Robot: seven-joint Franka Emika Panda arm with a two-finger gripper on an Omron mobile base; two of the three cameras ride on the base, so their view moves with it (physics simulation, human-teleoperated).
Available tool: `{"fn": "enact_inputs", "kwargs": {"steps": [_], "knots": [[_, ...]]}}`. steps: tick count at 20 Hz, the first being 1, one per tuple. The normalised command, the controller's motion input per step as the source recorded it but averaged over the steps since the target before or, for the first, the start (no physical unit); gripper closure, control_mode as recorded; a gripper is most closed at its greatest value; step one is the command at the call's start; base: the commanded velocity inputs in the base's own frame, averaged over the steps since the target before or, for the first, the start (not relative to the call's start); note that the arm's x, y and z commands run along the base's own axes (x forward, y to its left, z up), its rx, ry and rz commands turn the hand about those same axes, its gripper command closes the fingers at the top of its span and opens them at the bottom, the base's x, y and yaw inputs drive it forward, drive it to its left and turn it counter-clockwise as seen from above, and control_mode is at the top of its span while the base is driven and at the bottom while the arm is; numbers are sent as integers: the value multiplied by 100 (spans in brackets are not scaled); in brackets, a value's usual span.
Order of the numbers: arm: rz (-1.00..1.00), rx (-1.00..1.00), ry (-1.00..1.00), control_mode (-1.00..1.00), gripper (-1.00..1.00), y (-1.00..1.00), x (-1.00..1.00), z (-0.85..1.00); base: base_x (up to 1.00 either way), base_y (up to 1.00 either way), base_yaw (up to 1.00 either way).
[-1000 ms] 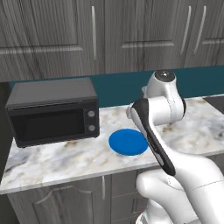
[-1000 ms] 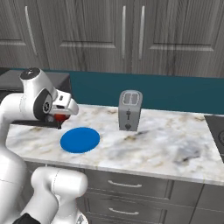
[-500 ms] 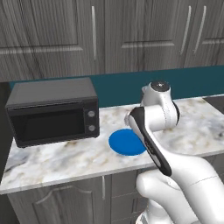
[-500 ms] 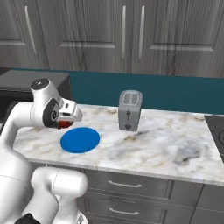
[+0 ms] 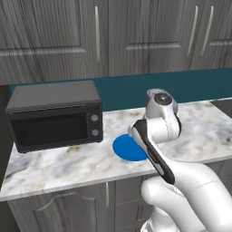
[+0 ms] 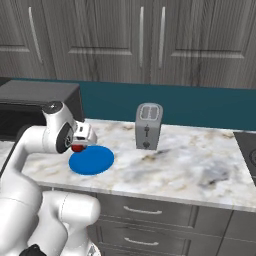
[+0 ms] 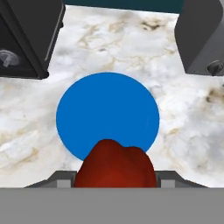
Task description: Pick bell pepper from the fridge and place it on the plate on the counter.
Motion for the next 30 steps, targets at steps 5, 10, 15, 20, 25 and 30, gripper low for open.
{"fn": "enact_inputs", "kwargs": {"steps": [5,10,15,20,25,30], "knots": [[2,0,0,-100,100,-1,24,-20,0,0,0],[1,0,0,-100,100,0,29,-17,0,0,0],[0,0,0,-100,100,0,25,-18,0,0,0],[0,0,0,-100,100,0,25,-21,0,0,0],[0,0,0,-100,100,0,21,-24,0,0,0],[0,0,1,-100,100,0,8,-20,0,0,0]]}}
